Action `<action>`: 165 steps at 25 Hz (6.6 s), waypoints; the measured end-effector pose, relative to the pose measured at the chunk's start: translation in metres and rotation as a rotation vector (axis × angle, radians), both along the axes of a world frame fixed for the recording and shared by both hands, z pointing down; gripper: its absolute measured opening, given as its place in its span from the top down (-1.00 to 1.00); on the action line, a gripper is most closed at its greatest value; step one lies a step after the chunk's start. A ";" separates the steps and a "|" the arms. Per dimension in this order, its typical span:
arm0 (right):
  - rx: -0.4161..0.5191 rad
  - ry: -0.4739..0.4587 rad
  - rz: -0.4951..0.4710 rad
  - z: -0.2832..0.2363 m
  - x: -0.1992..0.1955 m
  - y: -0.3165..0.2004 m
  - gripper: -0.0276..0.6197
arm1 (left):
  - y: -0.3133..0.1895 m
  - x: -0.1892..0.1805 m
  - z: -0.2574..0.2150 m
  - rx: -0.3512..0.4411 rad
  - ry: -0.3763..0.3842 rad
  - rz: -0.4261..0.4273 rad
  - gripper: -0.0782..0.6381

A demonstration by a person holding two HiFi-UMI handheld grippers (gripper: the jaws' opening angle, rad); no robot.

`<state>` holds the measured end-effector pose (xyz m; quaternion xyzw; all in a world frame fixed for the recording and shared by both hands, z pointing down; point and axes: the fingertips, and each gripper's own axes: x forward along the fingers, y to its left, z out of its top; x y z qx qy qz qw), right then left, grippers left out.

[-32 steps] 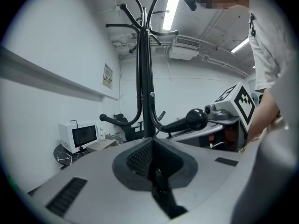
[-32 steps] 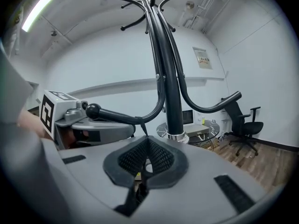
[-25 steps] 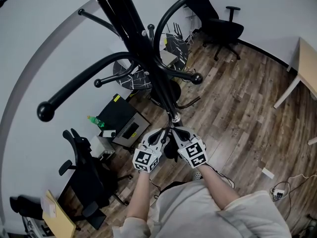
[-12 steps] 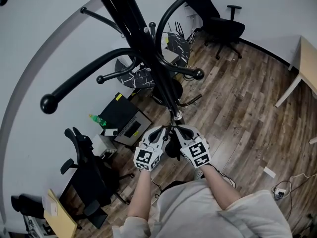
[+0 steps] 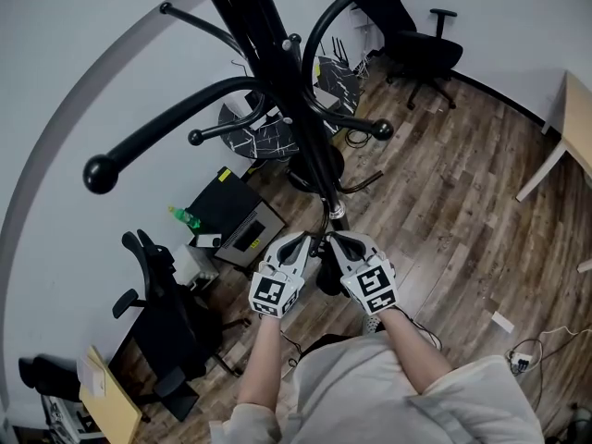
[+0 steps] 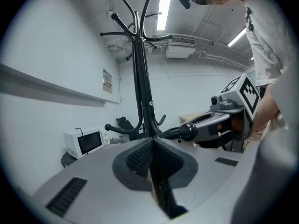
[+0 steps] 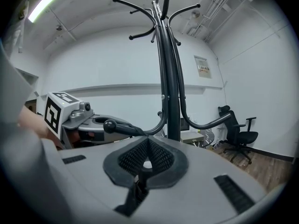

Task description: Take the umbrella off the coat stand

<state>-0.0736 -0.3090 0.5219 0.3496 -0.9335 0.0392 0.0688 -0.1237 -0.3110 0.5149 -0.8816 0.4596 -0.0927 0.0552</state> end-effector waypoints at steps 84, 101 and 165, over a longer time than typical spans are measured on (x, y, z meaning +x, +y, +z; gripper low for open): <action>-0.060 -0.030 0.218 0.019 0.130 0.006 0.89 | 0.015 0.143 0.028 -0.127 0.023 0.016 0.72; -0.017 0.021 0.245 0.020 0.145 0.000 0.89 | 0.007 0.139 0.028 -0.071 0.063 -0.165 0.72; 0.009 0.084 0.243 0.022 0.151 -0.008 0.89 | -0.010 0.148 0.024 -0.122 0.165 -0.120 0.72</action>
